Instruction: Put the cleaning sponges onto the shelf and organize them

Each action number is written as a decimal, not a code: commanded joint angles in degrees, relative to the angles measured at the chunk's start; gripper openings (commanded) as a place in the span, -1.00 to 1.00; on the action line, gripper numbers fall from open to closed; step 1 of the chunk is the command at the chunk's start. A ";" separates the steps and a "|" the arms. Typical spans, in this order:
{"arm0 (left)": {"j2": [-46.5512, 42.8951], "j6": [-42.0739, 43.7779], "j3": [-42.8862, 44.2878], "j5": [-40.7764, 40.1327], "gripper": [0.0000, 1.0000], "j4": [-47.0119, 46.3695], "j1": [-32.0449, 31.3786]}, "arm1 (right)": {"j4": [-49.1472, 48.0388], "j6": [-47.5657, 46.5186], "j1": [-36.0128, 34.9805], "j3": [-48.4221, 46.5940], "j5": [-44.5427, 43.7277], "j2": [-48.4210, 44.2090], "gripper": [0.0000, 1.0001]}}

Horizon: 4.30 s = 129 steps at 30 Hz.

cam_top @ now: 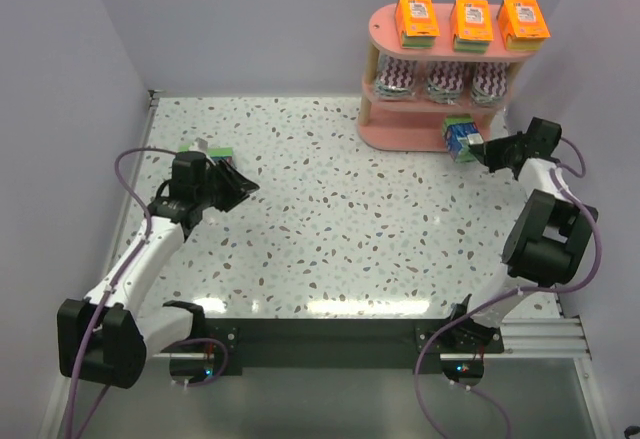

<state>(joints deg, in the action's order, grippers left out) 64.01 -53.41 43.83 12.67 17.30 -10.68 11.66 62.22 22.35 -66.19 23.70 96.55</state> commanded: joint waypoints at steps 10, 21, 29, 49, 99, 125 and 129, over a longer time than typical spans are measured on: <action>1.12 8.40 6.79 4.03 1.00 3.27 6.54 | -10.25 5.45 0.50 -10.62 -5.77 11.72 -1.00; 4.54 13.15 11.71 0.09 1.00 5.82 12.24 | -15.35 7.04 0.50 -12.99 -7.97 17.79 -1.00; 8.06 16.67 14.44 -3.52 1.00 6.17 16.83 | -15.62 7.92 0.41 -15.02 -7.71 19.55 -0.62; 19.65 22.64 15.93 3.68 0.14 -3.31 26.76 | -2.87 -3.24 0.50 9.56 -2.00 -13.12 0.64; 27.94 13.01 4.08 10.79 -0.75 -14.83 4.71 | 17.52 -19.59 -12.15 26.47 7.23 -33.81 0.65; 21.95 -17.52 -11.14 11.32 -0.70 -38.04 -20.96 | 4.34 0.80 -38.78 18.22 -2.25 -17.02 0.66; 19.93 -17.43 -12.45 11.07 -0.70 -36.64 -21.05 | 3.37 0.19 -40.98 14.78 -6.91 -12.63 0.63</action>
<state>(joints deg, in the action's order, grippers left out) 86.59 -69.93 31.97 24.21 -17.91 -31.53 18.52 61.49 -17.50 -47.18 21.89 82.48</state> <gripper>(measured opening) 0.151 0.820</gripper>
